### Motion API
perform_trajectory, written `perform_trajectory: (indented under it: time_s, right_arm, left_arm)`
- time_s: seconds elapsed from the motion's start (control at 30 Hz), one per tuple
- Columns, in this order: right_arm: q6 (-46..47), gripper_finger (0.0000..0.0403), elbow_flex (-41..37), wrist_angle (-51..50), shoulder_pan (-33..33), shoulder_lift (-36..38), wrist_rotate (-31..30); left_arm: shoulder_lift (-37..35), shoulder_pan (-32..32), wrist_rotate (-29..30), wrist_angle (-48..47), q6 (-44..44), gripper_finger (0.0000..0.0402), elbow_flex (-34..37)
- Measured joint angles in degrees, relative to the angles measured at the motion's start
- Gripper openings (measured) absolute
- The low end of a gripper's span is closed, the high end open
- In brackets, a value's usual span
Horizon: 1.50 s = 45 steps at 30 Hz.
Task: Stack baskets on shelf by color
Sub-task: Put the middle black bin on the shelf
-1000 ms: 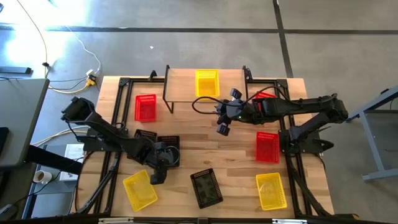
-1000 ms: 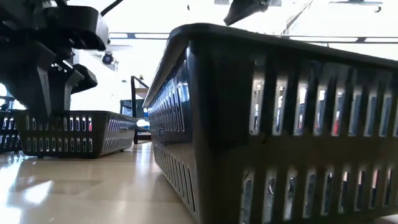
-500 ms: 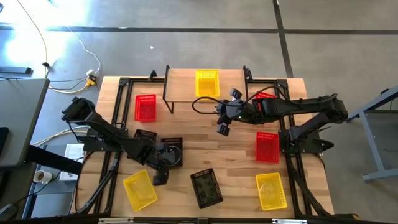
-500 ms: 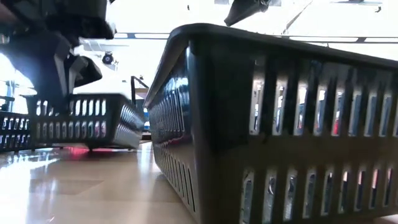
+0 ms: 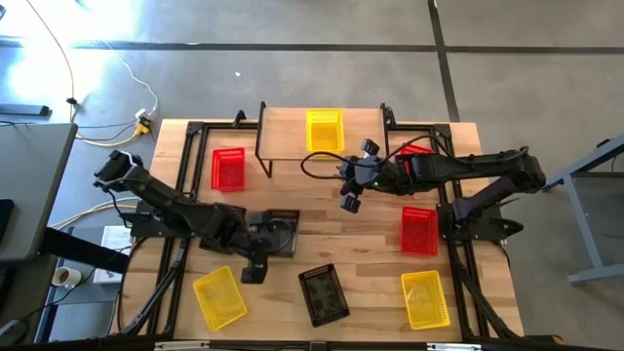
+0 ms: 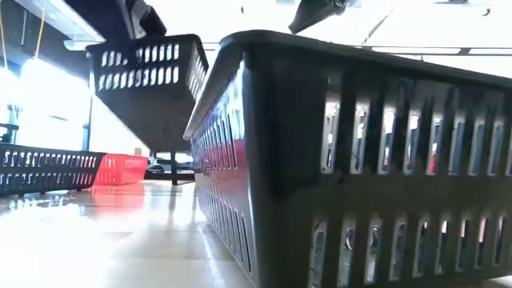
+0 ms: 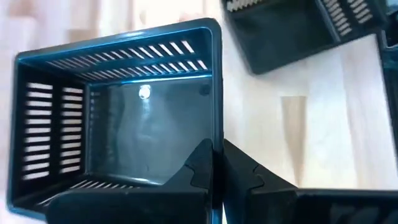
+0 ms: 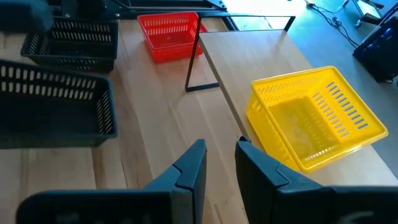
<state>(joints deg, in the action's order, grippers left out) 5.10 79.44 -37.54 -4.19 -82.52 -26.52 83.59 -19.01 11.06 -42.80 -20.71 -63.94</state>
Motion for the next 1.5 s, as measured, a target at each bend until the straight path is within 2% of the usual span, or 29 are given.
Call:
perform_trajectory:
  time_s: [0.23,0.57,0.8,0.97,1.2,1.5]
  right_arm:
    - [-0.3,0.0073,0.0,1.1,0.0,0.0,-5.1]
    - [-1.1,0.0073,0.0,1.8,0.0,0.0,-7.4]
    - [-1.1,0.0073,0.0,2.1,0.1,0.1,-8.0]
    - [-0.4,0.0073,0.0,2.0,0.1,0.1,-8.0]
    - [2.4,0.0073,0.0,1.8,0.1,0.1,-8.0]
    - [2.6,0.0073,0.0,1.7,0.1,0.1,-8.0]
  left_arm:
    - [-5.0,5.1,3.8,-3.4,6.2,0.0001,-3.1]
    - [-11.7,13.0,12.6,-5.6,20.9,0.0000,-6.0]
    - [-13.4,21.7,16.4,-5.2,33.4,0.0000,-6.5]
    - [-12.8,28.7,15.7,-4.1,41.7,0.0000,-6.5]
    - [-9.8,37.7,8.8,-2.8,47.7,0.0000,-6.5]
    - [-4.9,43.1,4.5,-0.6,50.9,0.0000,-6.5]
